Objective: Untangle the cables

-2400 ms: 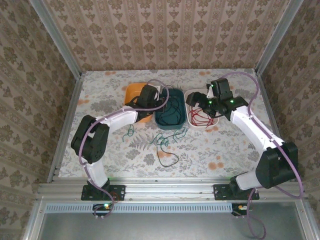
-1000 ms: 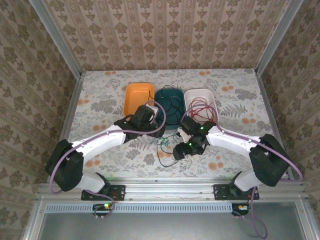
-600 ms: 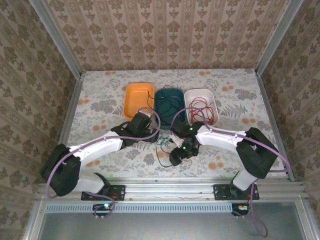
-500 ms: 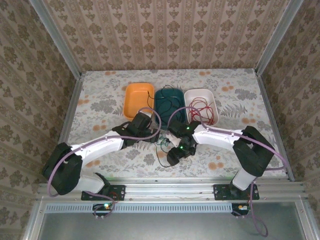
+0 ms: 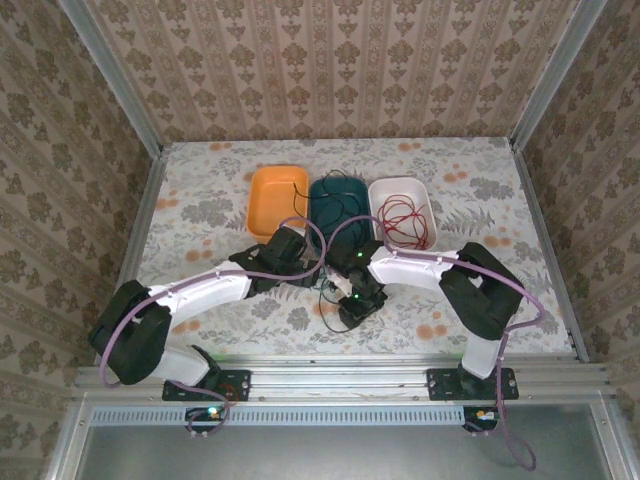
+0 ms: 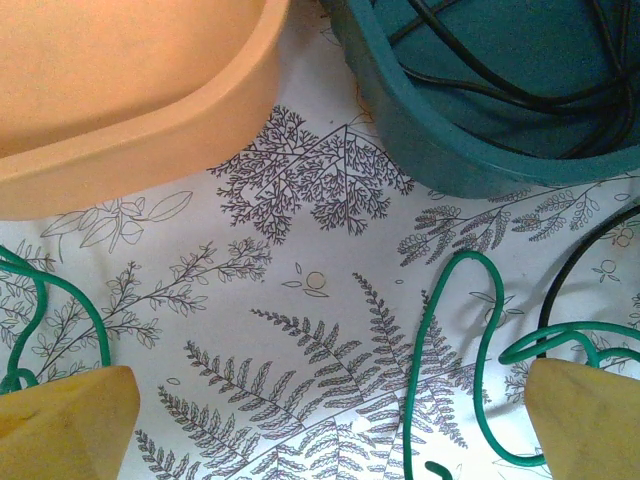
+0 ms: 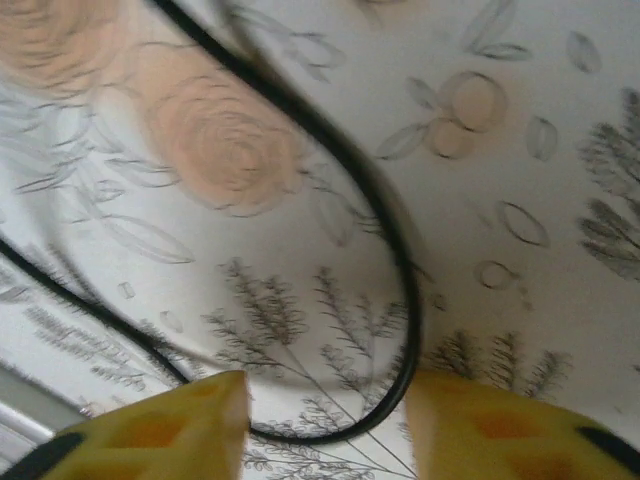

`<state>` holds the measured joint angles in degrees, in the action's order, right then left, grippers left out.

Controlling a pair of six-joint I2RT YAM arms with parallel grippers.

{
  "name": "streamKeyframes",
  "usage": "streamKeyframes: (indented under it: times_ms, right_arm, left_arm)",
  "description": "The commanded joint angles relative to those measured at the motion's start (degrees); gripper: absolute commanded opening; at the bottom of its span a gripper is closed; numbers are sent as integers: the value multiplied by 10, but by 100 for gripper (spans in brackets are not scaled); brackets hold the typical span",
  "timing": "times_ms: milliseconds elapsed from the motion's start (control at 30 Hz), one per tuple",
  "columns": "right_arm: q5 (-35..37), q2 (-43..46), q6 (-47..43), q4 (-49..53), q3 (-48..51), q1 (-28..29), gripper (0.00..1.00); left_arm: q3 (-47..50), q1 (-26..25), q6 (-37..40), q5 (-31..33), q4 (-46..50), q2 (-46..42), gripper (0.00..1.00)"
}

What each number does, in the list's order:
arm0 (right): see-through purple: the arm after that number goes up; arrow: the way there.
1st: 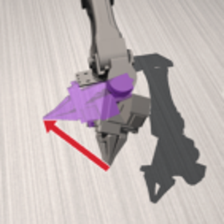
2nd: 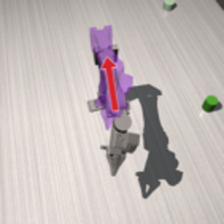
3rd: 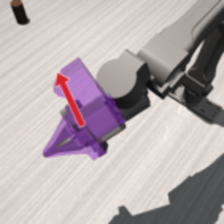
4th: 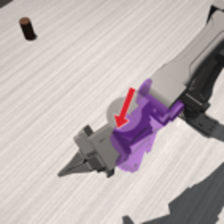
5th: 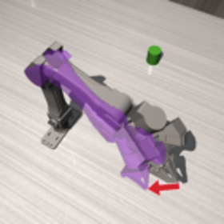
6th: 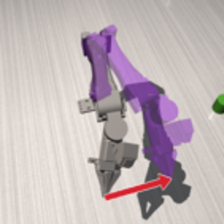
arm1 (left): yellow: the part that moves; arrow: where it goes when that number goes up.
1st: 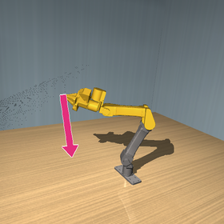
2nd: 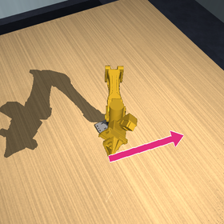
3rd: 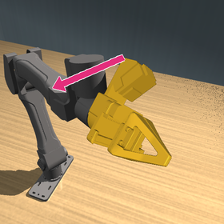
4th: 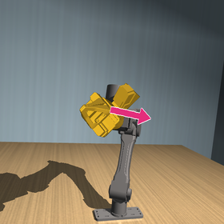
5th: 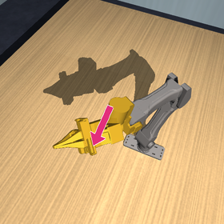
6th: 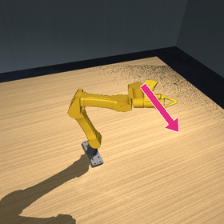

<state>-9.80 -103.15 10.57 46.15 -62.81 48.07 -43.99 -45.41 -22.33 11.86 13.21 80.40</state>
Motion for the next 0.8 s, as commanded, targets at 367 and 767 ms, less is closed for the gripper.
streamKeyframes:
  times_ms: [367, 767]
  right_arm:
    - [149, 119, 26, -7, 51, 3, 0]
    - [278, 308, 18, -2, 23, -1, 0]
  left_arm:
    - [-22, -3, 52, -105, -37, 37, 99]
    - [-20, -6, 54, -81, -22, 109, 82]
